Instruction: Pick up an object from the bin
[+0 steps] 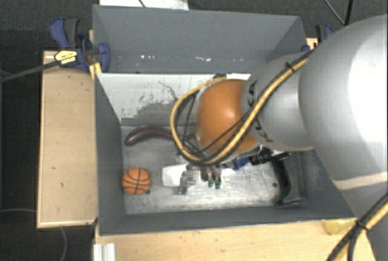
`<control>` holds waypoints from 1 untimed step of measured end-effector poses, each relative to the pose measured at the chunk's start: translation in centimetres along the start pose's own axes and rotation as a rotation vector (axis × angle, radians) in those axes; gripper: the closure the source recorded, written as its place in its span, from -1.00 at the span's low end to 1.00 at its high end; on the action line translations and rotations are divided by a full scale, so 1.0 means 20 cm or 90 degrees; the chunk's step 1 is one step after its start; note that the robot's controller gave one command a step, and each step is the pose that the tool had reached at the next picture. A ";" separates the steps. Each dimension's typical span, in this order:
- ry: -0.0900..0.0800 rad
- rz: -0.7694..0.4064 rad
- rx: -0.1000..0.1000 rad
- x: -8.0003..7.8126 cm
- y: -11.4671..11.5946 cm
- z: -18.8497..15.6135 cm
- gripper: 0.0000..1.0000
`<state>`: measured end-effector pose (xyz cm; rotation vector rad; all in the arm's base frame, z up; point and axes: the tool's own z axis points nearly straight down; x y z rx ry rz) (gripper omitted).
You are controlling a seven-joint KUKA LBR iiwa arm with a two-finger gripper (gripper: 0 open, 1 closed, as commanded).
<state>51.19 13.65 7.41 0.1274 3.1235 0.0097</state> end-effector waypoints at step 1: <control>0.006 0.000 0.002 0.01 0.00 -0.02 1.00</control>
Offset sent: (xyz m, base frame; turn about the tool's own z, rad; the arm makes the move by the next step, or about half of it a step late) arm 0.0001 0.0001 0.0569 -0.0001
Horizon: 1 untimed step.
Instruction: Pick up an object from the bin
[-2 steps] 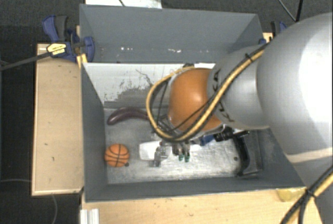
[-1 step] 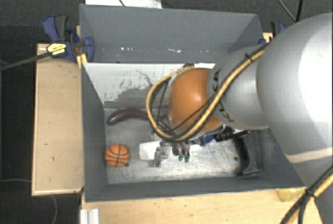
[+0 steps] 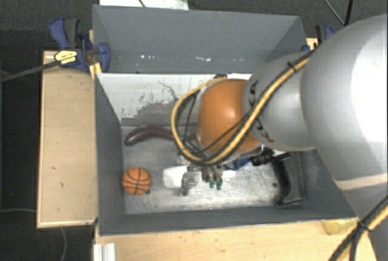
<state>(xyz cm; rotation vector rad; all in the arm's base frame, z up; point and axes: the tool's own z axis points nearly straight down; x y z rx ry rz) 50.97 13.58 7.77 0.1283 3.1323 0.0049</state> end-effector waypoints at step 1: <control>0.008 0.001 0.003 0.01 0.00 -0.09 1.00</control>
Offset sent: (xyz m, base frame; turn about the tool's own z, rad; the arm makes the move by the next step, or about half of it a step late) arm 0.0001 0.0000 0.0245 0.0000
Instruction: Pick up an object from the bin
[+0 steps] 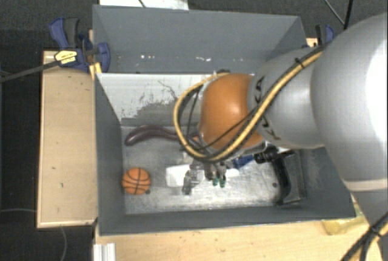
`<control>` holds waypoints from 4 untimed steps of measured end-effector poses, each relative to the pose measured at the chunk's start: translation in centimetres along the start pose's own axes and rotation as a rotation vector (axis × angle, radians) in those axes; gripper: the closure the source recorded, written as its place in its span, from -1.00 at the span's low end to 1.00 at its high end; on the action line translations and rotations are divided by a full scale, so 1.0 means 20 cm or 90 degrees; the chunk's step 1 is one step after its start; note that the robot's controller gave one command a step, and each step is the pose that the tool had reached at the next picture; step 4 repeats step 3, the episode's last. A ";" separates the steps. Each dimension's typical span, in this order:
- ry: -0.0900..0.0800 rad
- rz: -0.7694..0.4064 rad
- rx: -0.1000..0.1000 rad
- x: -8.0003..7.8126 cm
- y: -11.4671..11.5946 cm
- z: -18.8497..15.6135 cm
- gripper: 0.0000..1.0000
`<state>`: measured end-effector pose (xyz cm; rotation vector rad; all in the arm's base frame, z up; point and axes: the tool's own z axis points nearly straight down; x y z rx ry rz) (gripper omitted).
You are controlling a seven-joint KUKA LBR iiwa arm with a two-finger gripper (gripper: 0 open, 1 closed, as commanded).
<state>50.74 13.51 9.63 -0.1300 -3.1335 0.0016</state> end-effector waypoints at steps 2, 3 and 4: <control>-0.005 0.001 -0.002 -0.01 0.00 -0.16 1.00; -0.006 0.002 -0.002 -0.01 0.00 -0.20 1.00; -0.006 0.002 -0.002 -0.01 0.00 -0.20 1.00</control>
Offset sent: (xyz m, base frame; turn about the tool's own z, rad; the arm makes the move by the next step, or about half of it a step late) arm -0.0001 -0.0001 0.0057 0.0000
